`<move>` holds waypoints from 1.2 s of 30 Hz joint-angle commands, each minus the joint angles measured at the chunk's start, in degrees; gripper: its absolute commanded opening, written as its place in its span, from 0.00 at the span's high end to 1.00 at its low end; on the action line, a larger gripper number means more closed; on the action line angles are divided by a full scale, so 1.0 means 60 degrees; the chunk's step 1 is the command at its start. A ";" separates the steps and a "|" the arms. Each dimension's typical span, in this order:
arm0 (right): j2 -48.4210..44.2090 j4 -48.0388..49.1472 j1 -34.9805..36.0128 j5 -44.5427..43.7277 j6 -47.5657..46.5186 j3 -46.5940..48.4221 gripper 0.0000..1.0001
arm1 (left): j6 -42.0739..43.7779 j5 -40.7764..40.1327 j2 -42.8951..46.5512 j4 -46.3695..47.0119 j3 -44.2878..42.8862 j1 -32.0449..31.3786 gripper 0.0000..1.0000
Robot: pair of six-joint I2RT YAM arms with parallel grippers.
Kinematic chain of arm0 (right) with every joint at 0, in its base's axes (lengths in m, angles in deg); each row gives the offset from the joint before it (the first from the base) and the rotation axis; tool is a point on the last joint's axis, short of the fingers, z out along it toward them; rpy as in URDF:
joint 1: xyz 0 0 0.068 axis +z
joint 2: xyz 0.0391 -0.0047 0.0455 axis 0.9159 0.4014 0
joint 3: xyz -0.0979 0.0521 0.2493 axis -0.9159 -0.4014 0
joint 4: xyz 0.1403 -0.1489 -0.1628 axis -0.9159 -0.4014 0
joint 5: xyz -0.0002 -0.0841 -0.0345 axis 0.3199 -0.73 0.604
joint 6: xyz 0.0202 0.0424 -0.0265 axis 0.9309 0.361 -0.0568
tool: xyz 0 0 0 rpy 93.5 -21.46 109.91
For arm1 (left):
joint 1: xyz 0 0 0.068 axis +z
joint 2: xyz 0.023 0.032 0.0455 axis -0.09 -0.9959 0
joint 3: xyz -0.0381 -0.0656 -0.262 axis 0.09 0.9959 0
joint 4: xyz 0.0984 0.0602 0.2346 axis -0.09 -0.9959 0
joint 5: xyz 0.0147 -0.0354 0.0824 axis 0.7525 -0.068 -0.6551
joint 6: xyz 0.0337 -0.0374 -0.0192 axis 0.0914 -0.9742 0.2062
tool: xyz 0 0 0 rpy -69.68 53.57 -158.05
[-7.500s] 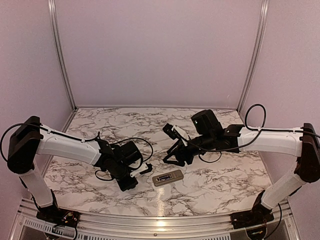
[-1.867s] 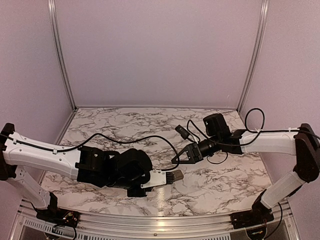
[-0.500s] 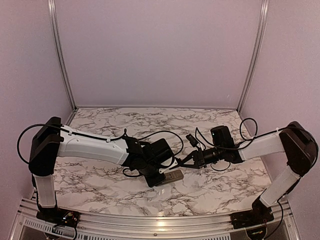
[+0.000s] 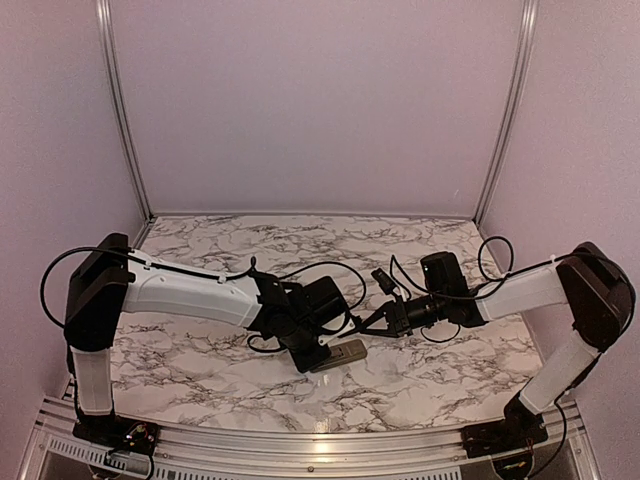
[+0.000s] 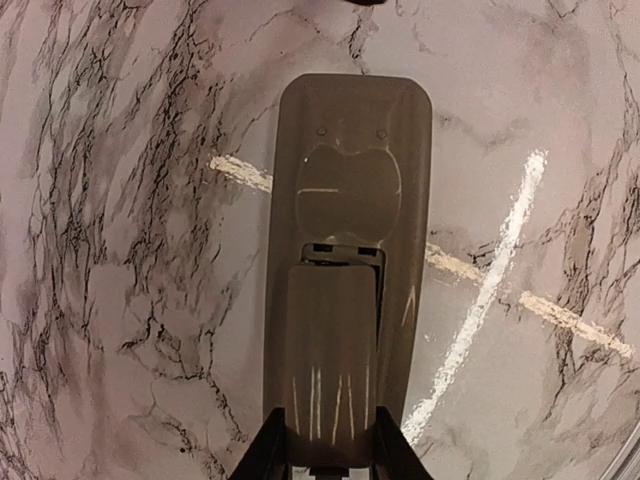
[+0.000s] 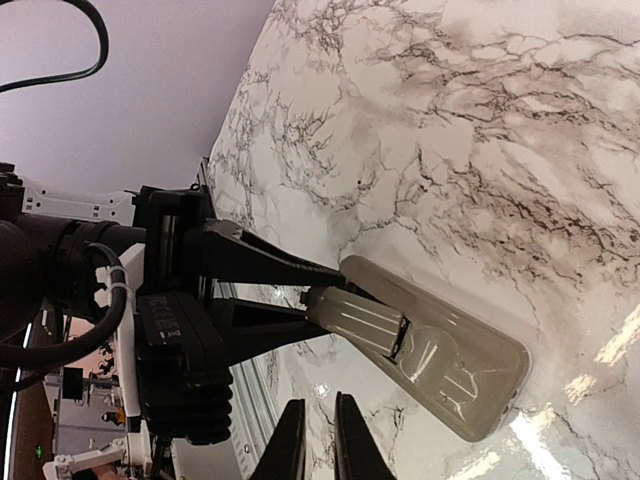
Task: Load the batteries into the remote control
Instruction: Load the battery cover onto the remote control without the battery cover.
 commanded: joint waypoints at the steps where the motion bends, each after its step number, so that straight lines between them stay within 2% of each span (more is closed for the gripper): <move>1: 0.0079 0.0114 -0.0148 -0.0044 -0.0018 -0.0058 0.91 | 0.0108 0.0051 -0.0217 -0.0254 -0.0307 0.0054 0.85; 22: 0.0092 0.0031 -0.0337 0.0028 -0.0070 -0.0035 0.92 | 0.0167 0.0213 -0.0550 -0.0478 -0.0464 0.0054 0.81; 27: 0.0071 0.0001 -0.0337 0.0032 -0.0084 -0.0035 0.93 | 0.0209 0.0273 -0.0608 -0.0491 -0.0544 0.0054 0.76; 36: 0.0119 -0.0016 -0.0337 0.0047 -0.0100 0.0045 0.93 | 0.0222 0.0517 -0.0312 -0.0533 -0.0510 0.0054 0.60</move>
